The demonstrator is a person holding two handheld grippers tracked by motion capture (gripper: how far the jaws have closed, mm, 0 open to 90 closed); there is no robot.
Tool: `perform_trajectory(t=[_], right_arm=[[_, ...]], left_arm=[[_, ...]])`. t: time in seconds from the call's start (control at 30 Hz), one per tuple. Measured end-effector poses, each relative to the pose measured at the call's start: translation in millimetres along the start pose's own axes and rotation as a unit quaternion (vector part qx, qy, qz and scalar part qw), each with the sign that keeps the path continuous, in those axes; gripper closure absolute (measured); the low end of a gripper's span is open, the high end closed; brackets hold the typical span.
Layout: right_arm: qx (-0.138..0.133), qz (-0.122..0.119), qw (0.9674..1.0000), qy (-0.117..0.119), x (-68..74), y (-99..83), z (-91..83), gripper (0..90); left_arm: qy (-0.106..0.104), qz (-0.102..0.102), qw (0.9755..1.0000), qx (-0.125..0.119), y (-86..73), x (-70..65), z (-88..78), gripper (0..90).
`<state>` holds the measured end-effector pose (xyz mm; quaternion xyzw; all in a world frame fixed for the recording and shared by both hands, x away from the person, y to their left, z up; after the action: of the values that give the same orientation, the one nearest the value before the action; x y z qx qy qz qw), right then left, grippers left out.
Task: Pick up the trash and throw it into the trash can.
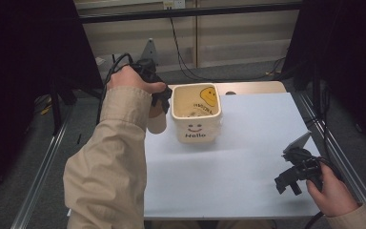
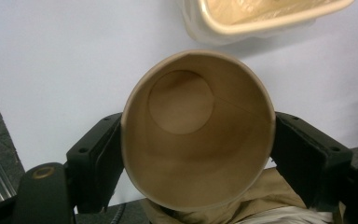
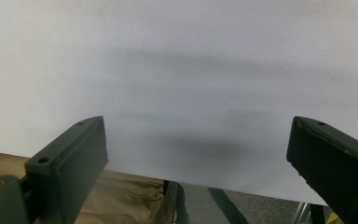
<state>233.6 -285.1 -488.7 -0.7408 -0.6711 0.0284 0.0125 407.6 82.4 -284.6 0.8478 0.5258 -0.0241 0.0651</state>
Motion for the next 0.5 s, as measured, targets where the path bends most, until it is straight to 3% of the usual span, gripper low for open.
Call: perform_trajectory(t=[0.07,0.27,0.37,0.5], right_arm=[[-0.007,-0.002,1.0000,0.003,-0.6,0.7,0.5,5.1],[-0.009,0.008,0.9999,0.010,-0.2,1.0,-1.4,5.0],[-0.001,0.000,1.0000,0.001,-2.0,0.2,-2.5,5.1],[-0.003,0.005,1.0000,0.006,-0.8,0.5,-2.9,5.0]], left_arm=[[0.010,-0.004,0.9999,-0.002,4.3,0.8,-4.2,21.4],[0.010,0.000,1.0000,-0.002,16.3,-5.5,-11.7,21.4],[0.007,-0.001,1.0000,-0.003,22.6,-7.7,-14.5,21.5],[0.012,-0.004,0.9999,-0.001,26.2,-4.7,-17.8,21.4]])
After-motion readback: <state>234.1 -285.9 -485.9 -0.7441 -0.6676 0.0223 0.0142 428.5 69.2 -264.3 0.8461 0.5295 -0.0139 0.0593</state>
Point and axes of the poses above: each handheld gripper's, and its own axes: z roughly forward along the jaws, y roughly out of its top, x roughly to its left, the point moved 8 cm from there along z, roughly forward along the jaws, and after that the axes turned 11 degrees about z, right-handed, at the moved point
